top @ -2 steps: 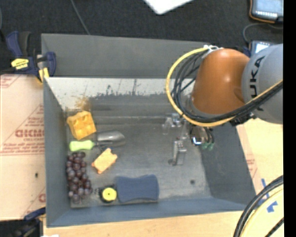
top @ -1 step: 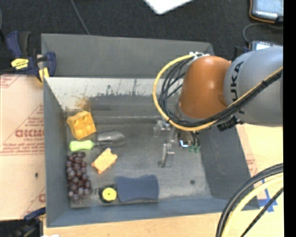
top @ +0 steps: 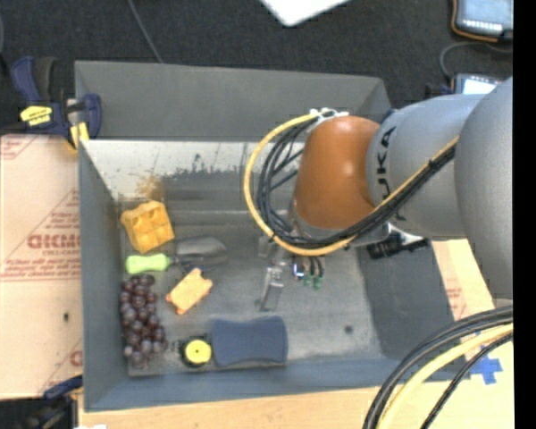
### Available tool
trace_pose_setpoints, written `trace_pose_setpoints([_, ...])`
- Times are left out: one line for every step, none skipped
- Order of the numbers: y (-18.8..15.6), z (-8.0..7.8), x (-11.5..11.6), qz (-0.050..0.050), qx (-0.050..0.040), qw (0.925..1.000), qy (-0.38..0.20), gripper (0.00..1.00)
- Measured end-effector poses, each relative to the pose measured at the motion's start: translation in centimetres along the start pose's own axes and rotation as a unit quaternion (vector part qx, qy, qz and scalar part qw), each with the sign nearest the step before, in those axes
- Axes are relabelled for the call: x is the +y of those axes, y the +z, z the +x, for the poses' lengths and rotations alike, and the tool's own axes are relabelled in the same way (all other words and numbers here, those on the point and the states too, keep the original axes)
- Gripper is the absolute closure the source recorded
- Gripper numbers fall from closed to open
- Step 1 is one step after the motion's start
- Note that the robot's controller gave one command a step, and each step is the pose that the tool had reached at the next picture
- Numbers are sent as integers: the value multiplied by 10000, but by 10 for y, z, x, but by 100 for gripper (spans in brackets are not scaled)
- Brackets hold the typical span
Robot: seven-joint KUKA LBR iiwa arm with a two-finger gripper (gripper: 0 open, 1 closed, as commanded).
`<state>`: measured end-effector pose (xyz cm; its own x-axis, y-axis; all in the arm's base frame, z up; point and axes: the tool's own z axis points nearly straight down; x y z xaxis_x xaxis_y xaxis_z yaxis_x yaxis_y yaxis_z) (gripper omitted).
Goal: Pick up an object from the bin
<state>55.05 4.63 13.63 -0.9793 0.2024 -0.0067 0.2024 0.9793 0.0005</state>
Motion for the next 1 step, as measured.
trace_pose_setpoints([23,17,24,-19,9,10000,-73,0])
